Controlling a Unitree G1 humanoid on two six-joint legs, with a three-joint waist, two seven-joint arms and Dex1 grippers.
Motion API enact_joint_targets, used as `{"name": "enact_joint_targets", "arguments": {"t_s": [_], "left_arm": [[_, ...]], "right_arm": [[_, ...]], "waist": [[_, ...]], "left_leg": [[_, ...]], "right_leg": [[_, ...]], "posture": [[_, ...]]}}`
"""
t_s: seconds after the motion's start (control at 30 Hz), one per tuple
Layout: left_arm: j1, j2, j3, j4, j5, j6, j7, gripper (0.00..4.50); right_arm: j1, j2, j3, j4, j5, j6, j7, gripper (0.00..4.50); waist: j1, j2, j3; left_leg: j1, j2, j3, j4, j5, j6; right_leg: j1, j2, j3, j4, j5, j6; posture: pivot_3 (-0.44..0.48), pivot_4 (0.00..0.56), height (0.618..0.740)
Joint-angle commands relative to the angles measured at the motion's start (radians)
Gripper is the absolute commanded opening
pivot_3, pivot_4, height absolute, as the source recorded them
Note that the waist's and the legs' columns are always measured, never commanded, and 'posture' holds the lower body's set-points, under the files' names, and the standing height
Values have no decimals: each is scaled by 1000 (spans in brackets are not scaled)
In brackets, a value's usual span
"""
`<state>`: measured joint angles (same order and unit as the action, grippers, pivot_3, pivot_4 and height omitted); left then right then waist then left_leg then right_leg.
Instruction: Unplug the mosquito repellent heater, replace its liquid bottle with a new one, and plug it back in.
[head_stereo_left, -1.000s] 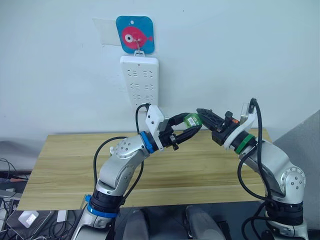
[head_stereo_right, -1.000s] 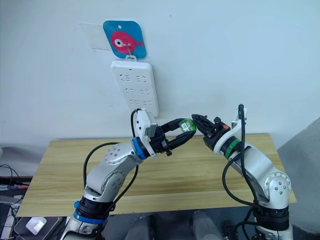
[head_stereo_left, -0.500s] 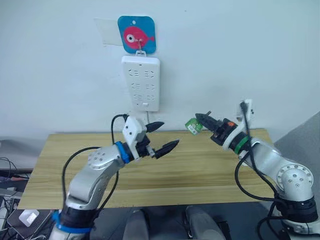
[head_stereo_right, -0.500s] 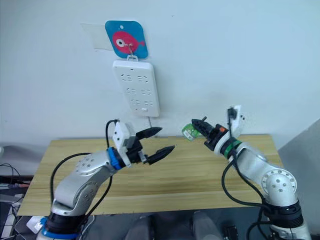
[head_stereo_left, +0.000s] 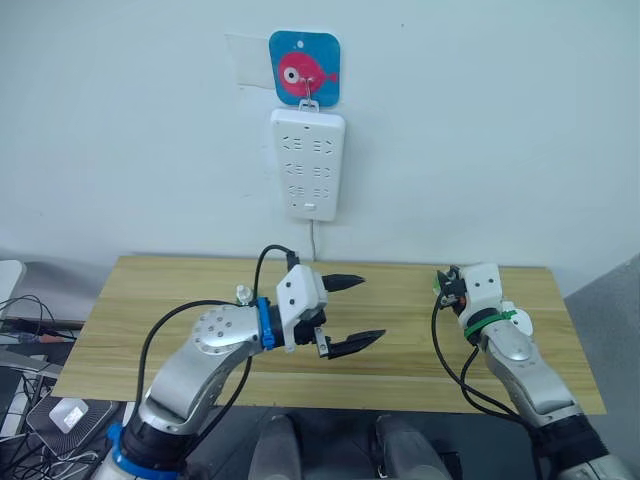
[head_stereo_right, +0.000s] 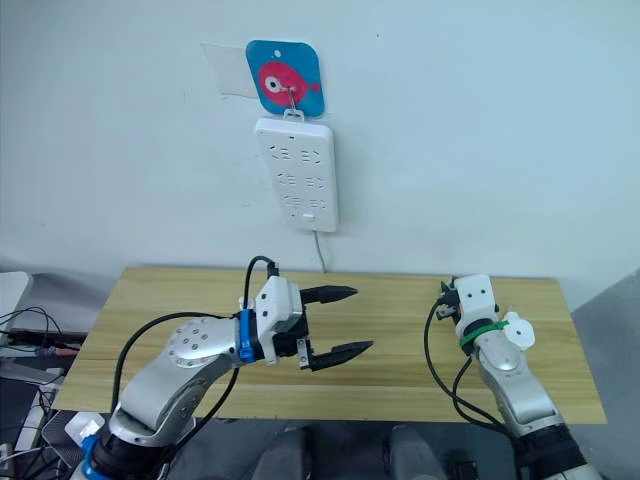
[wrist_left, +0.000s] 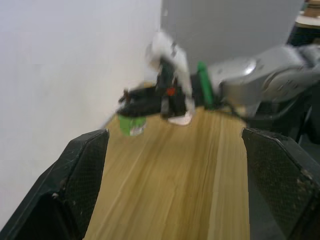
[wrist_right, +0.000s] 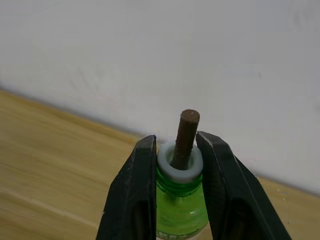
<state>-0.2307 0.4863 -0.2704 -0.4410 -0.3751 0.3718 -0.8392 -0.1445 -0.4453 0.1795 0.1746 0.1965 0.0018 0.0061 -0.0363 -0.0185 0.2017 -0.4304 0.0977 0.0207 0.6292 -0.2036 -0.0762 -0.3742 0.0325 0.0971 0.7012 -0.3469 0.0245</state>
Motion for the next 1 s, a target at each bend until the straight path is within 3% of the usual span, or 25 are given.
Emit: {"name": "enact_joint_targets", "arguments": {"t_s": [0.03, 0.27, 0.57, 0.6, 0.87, 1.0], "left_arm": [[-28, -19, -9, 15, 15, -20, -2, 4500], [-42, -10, -26, 54, 59, -49, -24, 4500], [-39, -14, -22, 45, 58, -41, -34, 4500], [-40, -16, -21, 47, 61, -41, -29, 4500], [-21, -22, -6, 42, 57, -34, -8, 4500], [32, -7, 38, 13, 33, -10, 15, 4500]], "right_arm": [[-28, 39, -59, 100, -71, -109, -26, 824], [-42, 111, -149, 233, -105, -157, -25, 824], [-47, 162, -208, 281, -109, -161, 6, 824], [-45, 165, -212, 281, -109, -160, 9, 1551], [12, 149, -216, 200, -133, -171, 61, 4439], [131, 118, -226, -24, -105, -122, 133, 4478]], "waist": [[0, 0, 0], [1, 0, 0], [-4, 1, 0], [-5, 1, 0], [-10, 1, -1], [-13, 3, -2]], "left_leg": [[0, 0, 0, 0, 0, 0], [0, 0, 0, 0, 0, 0], [3, 0, 2, 1, 1, -1], [3, 0, 2, 1, 1, -1], [5, -1, 2, 1, 2, -4], [6, -1, 2, 1, 2, -4]], "right_leg": [[0, 0, 0, 0, 0, 0], [0, 0, 0, 1, 0, 0], [0, 0, 2, 5, 0, 0], [0, 0, 2, 5, 0, 0], [0, 0, 2, 11, 0, 0], [0, 0, 3, 11, 0, 0]], "posture": [[-51, 169, 740], [-53, 165, 740], [-54, 159, 740], [-53, 158, 740], [-51, 153, 740], [-51, 158, 740]]}}
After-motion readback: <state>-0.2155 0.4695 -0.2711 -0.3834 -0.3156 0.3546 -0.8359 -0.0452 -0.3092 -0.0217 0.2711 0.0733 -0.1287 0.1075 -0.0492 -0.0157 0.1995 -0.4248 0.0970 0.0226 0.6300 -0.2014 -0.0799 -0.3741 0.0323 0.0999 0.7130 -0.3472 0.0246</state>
